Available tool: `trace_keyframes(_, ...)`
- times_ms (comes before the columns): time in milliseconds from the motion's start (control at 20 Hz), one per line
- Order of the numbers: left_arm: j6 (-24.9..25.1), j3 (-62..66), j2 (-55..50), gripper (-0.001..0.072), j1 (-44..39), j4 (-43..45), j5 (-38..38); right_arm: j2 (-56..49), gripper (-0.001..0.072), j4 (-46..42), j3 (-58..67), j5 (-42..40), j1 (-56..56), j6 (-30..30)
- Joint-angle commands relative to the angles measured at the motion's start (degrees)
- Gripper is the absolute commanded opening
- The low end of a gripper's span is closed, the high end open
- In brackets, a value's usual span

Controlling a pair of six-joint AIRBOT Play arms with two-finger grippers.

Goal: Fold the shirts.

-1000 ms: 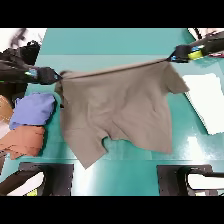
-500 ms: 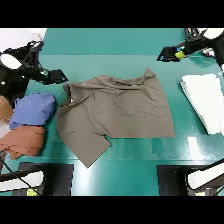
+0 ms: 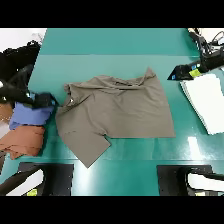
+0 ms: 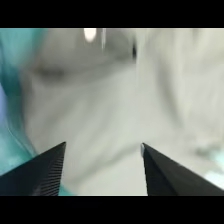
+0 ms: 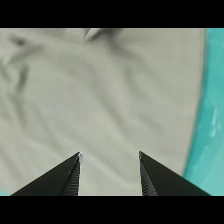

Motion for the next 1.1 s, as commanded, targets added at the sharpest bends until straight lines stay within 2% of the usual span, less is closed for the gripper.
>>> trace_keyframes(0, -1.7, -12.8, 6.3, 0.0542, 0.5, 1.9, -1.0, 7.8, 0.0417, -0.3, -9.8, -1.9, -0.6, -0.2)
trace_keyframes(400, -2.8, -24.9, 8.2, 0.0542, 0.5, 2.6, 4.2, 18.0, 0.0418, -0.3, -21.3, -5.0, -0.6, -0.1)
trace_keyframes(600, -2.7, -27.7, 8.2, 0.0542, 0.5, -1.4, 10.6, 19.2, 0.0417, -0.3, -21.4, -4.9, -0.6, -0.1)
trace_keyframes(800, -2.7, -27.7, 8.2, 0.0526, 0.5, -4.9, 13.0, 19.2, 0.0417, -0.3, -24.2, -4.1, -0.6, 0.0)
trace_keyframes(900, -2.6, -27.3, 8.2, 0.0023, 0.5, -5.4, 12.7, 19.2, 0.0417, -0.2, -27.6, -2.9, -1.9, 0.0)
trace_keyframes(1050, -2.2, -24.2, 8.2, 0.0027, 0.5, -5.3, 10.4, 19.2, 0.0418, -0.5, -34.2, -0.7, -7.9, -0.1)
